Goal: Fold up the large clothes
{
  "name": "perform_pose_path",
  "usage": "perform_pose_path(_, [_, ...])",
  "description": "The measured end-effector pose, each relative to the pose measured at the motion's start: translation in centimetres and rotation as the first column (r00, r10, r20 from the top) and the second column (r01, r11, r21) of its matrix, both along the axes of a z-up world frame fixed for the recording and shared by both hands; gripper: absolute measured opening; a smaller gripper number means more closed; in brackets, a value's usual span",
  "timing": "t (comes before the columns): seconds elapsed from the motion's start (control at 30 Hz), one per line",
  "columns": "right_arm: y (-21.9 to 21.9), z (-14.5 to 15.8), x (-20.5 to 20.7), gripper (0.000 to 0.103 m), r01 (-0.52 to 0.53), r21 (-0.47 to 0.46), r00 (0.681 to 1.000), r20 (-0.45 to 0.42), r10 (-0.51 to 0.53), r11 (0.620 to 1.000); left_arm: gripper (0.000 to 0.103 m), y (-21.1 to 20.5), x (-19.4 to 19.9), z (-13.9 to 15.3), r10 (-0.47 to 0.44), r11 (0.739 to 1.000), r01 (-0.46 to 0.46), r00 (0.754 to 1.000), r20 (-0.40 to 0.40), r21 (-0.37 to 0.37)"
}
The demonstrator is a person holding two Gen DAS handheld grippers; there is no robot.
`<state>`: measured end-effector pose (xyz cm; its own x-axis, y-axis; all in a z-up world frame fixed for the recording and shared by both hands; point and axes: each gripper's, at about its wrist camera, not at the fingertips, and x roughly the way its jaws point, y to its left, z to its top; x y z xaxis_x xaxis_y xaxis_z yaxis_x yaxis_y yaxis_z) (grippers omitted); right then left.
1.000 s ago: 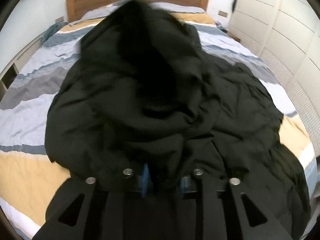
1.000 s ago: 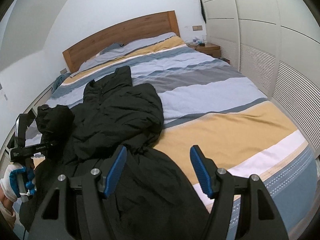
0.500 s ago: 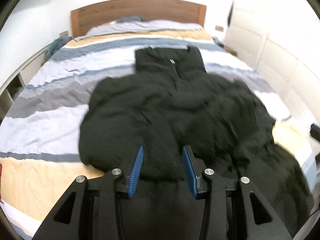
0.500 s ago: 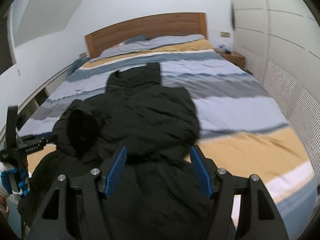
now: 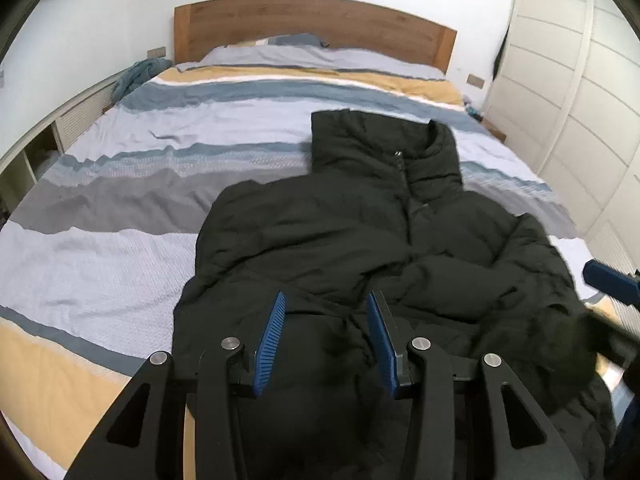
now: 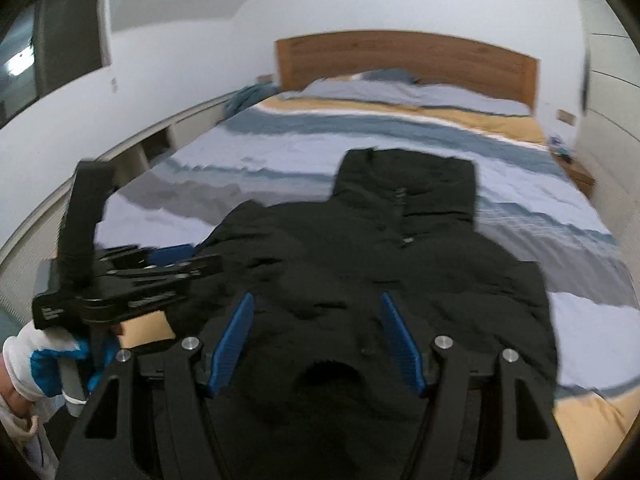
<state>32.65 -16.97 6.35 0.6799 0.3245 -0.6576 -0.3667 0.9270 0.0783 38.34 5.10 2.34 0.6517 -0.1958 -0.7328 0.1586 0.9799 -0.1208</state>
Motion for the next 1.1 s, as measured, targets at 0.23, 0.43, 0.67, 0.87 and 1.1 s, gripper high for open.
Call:
perform_pose_path(0.23, [-0.4, -6.5, 1.2, 0.065, 0.018, -0.091, 0.994, -0.110, -0.028, 0.996, 0.043, -0.1, 0.7, -5.2, 0.011, 1.000, -0.010, 0.997, -0.074, 0.012])
perform_pose_path(0.43, [-3.1, -9.4, -0.6, 0.064, 0.004, -0.091, 0.987, -0.158, -0.019, 0.996, 0.044, -0.4, -0.2, -6.2, -0.020, 0.997, 0.025, 0.997, -0.077, 0.070])
perform_pose_path(0.67, [-4.5, -8.4, -2.5, 0.064, -0.008, -0.134, 0.986, -0.168, -0.014, 0.991, 0.057, -0.1, -1.5, -3.2, -0.003, 0.998, 0.003, 1.000, -0.002, 0.058])
perform_pose_path(0.87, [-4.2, -4.9, -3.1, 0.064, 0.000, -0.075, 0.997, -0.082, -0.006, 0.997, 0.065, -1.9, -2.1, -3.1, -0.040, 0.999, 0.040, 0.999, -0.006, 0.028])
perform_pose_path(1.1, [-4.0, -9.5, -1.6, 0.065, 0.010, -0.124, 0.982, -0.186, -0.034, 0.992, 0.067, -2.9, -3.6, -5.9, -0.050, 0.996, 0.055, 0.996, -0.077, 0.067])
